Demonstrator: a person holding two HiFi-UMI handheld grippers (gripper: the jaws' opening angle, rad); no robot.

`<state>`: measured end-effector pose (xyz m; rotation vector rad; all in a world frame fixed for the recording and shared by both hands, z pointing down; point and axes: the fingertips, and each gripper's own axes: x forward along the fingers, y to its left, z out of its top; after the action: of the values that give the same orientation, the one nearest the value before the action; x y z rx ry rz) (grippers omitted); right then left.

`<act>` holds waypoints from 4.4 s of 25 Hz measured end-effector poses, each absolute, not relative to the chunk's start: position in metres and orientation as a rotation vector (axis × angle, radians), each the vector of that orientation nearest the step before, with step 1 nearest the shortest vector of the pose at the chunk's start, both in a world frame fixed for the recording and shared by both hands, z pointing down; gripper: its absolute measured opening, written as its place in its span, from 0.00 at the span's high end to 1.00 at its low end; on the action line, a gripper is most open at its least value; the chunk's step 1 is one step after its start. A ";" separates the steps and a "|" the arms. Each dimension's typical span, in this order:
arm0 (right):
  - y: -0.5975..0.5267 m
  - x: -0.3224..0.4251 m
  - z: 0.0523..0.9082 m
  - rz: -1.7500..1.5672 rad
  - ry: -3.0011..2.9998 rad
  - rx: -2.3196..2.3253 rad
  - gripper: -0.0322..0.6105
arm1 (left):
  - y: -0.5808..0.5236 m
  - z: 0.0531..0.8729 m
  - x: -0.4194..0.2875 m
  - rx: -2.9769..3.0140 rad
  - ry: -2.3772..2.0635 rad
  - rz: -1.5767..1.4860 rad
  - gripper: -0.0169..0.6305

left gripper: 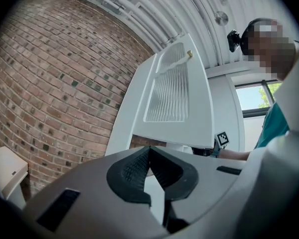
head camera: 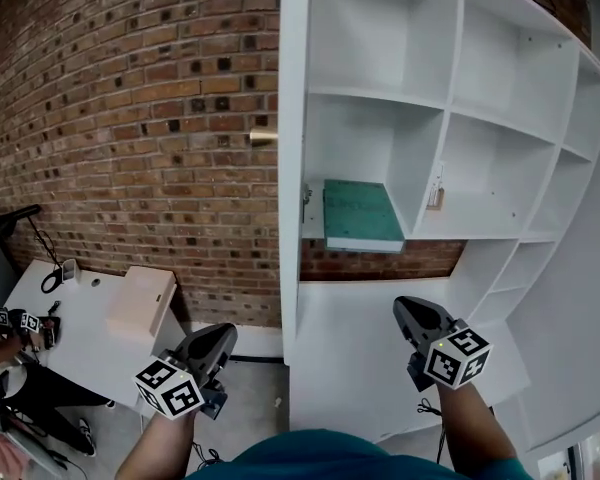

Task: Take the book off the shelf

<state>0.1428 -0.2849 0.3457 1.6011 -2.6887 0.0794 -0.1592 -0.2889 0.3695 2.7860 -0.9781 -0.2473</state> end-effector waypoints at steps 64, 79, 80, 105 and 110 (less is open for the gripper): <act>-0.471 0.102 0.339 -1.071 -1.424 1.069 0.55 | -0.338 0.369 -0.159 2.673 -1.185 -0.340 0.95; -0.469 0.106 0.337 -1.085 -1.407 1.071 0.64 | -0.334 0.369 -0.159 2.682 -1.169 -0.342 0.95; -0.466 0.106 0.337 -1.091 -1.407 1.067 0.64 | -0.333 0.369 -0.161 2.682 -1.173 -0.341 0.95; -0.389 0.118 0.268 -1.080 -1.841 1.340 0.68 | -0.308 0.362 -0.164 2.699 -1.200 -0.355 0.95; -0.371 0.119 0.258 -1.080 -1.919 1.375 0.68 | -0.301 0.362 -0.162 2.704 -1.200 -0.359 0.95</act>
<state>0.1187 -0.3712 0.2576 1.3752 -1.9193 -1.0797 -0.1624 -0.3009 0.3623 2.7044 -1.2001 -0.3591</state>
